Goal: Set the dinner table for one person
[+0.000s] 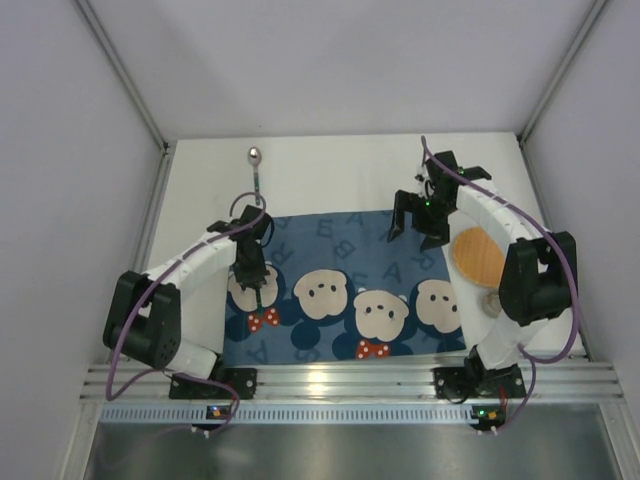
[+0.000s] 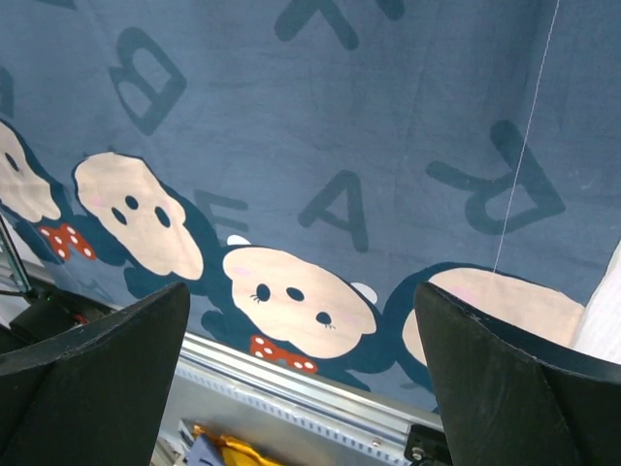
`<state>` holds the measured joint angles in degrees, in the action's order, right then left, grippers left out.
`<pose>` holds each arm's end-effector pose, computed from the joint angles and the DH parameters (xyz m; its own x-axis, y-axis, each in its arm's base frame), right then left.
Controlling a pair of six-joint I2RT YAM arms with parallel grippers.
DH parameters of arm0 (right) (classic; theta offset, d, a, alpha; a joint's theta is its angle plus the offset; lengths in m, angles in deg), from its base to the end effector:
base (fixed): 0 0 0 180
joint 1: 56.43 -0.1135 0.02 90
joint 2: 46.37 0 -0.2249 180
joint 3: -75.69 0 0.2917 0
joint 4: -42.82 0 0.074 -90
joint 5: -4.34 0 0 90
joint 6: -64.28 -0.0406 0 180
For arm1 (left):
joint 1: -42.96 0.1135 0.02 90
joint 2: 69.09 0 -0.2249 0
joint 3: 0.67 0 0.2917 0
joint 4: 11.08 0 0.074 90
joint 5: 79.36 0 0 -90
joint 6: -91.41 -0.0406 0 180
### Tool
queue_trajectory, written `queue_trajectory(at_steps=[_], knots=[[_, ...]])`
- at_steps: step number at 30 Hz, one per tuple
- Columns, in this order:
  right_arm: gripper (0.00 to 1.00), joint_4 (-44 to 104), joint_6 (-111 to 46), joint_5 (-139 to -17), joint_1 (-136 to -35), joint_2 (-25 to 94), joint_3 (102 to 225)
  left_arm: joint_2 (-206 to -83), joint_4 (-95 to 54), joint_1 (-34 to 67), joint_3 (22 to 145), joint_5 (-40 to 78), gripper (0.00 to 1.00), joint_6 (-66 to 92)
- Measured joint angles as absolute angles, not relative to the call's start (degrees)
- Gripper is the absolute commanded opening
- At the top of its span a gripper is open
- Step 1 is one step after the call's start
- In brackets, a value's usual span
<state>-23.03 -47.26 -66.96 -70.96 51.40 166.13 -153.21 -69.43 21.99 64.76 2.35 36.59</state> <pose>0.3571 0.1060 0.1915 -0.9821 0.1047 -0.1565 0.0356 0.9194 0.3917 0.2812 -0.1015 0.1325 -0.9304 -0.2540 -0.2643 -0.2595 0.9656 -0.0144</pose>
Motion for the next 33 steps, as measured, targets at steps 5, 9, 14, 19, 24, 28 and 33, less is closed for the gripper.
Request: queue_trajectory(at_steps=[5,9,14,19,24,28,33], knots=[[0.99,-22.26,-46.78,-66.91,-70.96,51.12,165.54,-153.25,-66.63,21.46,62.66,2.26,0.00,37.26],[0.99,-21.69,-46.71,-66.91,-70.96,50.75,164.31,-153.25,-65.58,21.42,61.66,1.71,0.09,36.98],[1.00,-21.34,-46.67,-66.96,-70.93,50.40,162.74,-153.16,-65.23,21.42,61.24,0.93,0.43,36.02],[1.00,-20.93,-46.39,-67.20,-70.63,49.70,161.47,-153.08,-69.45,21.44,66.88,-1.39,0.56,34.60],[1.00,-20.77,-46.45,-67.57,-70.39,47.53,159.53,-157.38,-70.59,22.86,84.37,-4.23,0.52,30.03],[1.00,-20.75,-46.78,-67.66,-70.30,46.75,158.43,-168.94,-69.15,26.75,102.05,-4.47,0.53,25.66],[1.00,-21.01,-46.93,-68.88,-70.06,46.00,158.39,-185.42,-67.03,30.71,120.45,-4.36,0.52,21.94]])
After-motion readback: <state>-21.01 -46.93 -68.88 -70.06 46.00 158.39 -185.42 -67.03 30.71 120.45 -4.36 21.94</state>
